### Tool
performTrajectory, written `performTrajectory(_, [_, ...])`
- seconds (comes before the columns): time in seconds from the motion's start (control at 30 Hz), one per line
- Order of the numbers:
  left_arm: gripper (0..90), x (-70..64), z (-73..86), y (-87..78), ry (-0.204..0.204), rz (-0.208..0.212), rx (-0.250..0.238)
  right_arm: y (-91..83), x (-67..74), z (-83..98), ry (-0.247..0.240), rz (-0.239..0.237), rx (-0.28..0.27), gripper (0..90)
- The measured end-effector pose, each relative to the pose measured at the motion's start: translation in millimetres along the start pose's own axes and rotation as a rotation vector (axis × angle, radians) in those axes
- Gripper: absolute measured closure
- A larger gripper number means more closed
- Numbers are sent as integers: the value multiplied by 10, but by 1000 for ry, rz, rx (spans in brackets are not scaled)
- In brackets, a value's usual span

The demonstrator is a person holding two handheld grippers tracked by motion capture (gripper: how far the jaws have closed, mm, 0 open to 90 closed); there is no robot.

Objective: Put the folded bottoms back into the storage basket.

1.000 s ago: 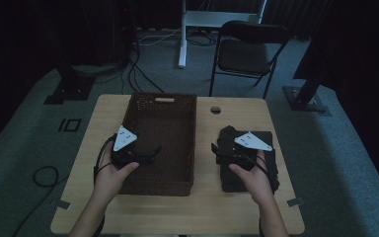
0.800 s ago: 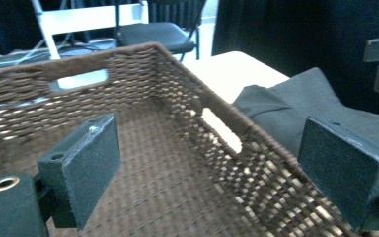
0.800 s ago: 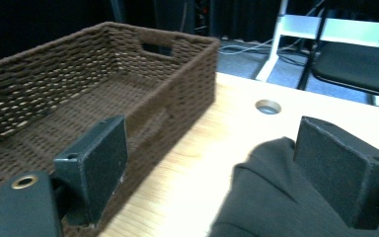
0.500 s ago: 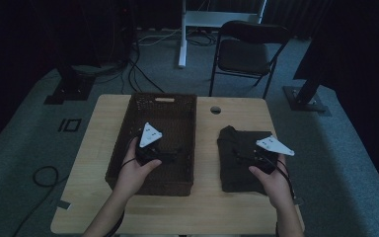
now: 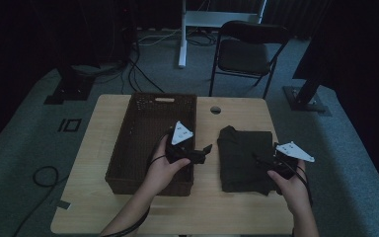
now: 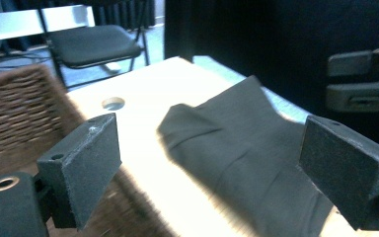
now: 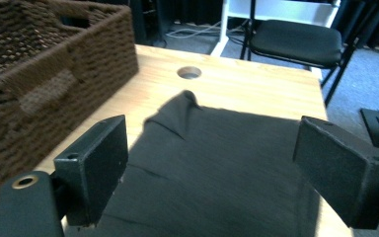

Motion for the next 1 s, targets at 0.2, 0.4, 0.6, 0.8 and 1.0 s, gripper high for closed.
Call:
performTrajectory(0.2, [95,-169,9,220,1,26,16,-39,-181,103,13,22,17,133])
performTrajectory(0.4, [95,-306,49,425,-13,34,23,-21,-278,191,16,33,33,133])
performTrajectory(0.6, [95,-423,112,645,-54,37,22,23,-354,289,29,39,46,132])
performTrajectory(0.8, [95,-468,216,850,-82,8,19,99,-446,405,47,45,60,133])
performTrajectory(1.0, [95,-466,340,1019,-104,-40,13,195,-487,504,72,38,71,133])
Point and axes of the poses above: each handheld gripper's, and its own axes: y roughly forward along the jaws, z roughly out of its underside, x roughly to its left, the point moved 7 cm from there along y, roughly forward along the jaws, and after that the axes turned 6 degrees about -y, right-handed, at the moved point
